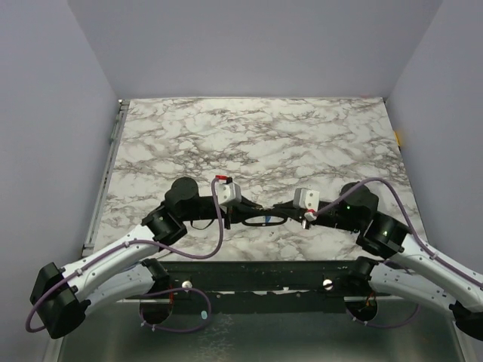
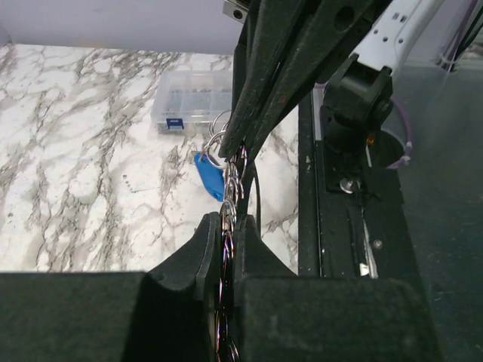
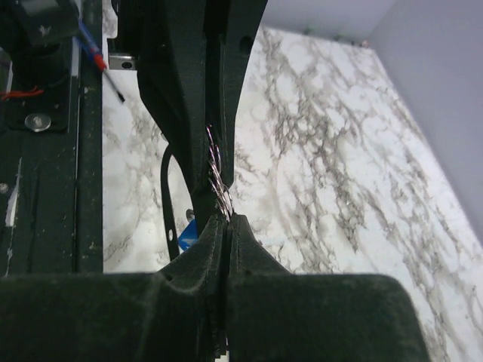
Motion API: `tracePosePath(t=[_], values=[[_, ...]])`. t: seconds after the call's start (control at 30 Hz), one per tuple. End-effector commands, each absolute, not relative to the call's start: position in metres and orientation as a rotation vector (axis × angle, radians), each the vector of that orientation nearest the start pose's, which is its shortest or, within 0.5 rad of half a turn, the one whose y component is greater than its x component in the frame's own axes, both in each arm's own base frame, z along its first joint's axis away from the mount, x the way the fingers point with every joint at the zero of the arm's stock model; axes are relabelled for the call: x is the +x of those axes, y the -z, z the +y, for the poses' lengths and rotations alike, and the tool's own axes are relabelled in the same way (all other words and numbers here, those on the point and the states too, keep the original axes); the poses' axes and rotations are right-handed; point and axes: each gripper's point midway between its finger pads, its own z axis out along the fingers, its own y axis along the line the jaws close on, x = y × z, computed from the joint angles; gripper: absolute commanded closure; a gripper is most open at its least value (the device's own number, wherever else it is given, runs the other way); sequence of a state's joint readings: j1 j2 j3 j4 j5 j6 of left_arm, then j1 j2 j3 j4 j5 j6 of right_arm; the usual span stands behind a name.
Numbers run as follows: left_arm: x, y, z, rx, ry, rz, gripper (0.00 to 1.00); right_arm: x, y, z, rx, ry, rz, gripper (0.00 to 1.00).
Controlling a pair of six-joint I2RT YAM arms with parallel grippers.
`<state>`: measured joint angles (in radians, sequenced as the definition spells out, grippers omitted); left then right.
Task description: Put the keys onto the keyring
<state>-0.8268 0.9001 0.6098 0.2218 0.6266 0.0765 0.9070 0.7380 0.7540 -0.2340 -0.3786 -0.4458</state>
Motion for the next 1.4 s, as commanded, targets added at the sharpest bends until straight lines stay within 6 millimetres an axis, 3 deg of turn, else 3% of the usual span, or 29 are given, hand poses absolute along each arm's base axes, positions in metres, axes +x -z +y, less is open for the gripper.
tracePosePath(t=[0.0, 0.2, 0.33, 0.6, 0.8, 1.0, 1.03, 1.07, 1.27, 1.37], values=[[0.159, -0.292, -0.297, 1.017, 1.132, 1.218, 1.0, 0.149, -0.297, 0.26, -1.192, -0.656, 1.122, 0.99], [0.156, -0.327, -0.292, 0.913, 1.295, 1.147, 1.0, 0.154, -0.314, 0.251, -1.037, -0.631, 1.009, 0.99], [0.154, -0.325, -0.298, 0.942, 1.373, 1.17, 1.0, 0.153, -0.313, 0.254, -1.057, -0.639, 1.002, 0.99], [0.157, -0.325, -0.3, 0.938, 1.372, 1.178, 1.0, 0.151, -0.283, 0.267, -1.203, -0.658, 1.089, 0.99], [0.159, -0.32, -0.291, 0.935, 1.277, 1.131, 1.0, 0.16, -0.286, 0.265, -1.16, -0.618, 1.091, 0.99], [0.153, -0.313, -0.285, 0.966, 1.226, 1.091, 0.34, 0.165, -0.291, 0.27, -1.155, -0.615, 1.083, 0.99], [0.152, -0.313, -0.285, 0.979, 1.222, 1.08, 0.11, 0.165, -0.291, 0.271, -1.158, -0.616, 1.085, 0.99], [0.151, -0.313, -0.285, 0.985, 1.215, 1.07, 0.02, 0.165, -0.29, 0.273, -1.164, -0.617, 1.085, 0.99], [0.15, -0.323, -0.282, 1.039, 1.138, 0.982, 0.01, 0.164, -0.293, 0.274, -1.173, -0.622, 1.08, 0.99], [0.157, -0.331, -0.284, 1.041, 1.098, 0.966, 0.08, 0.163, -0.297, 0.274, -1.177, -0.627, 1.072, 0.99]])
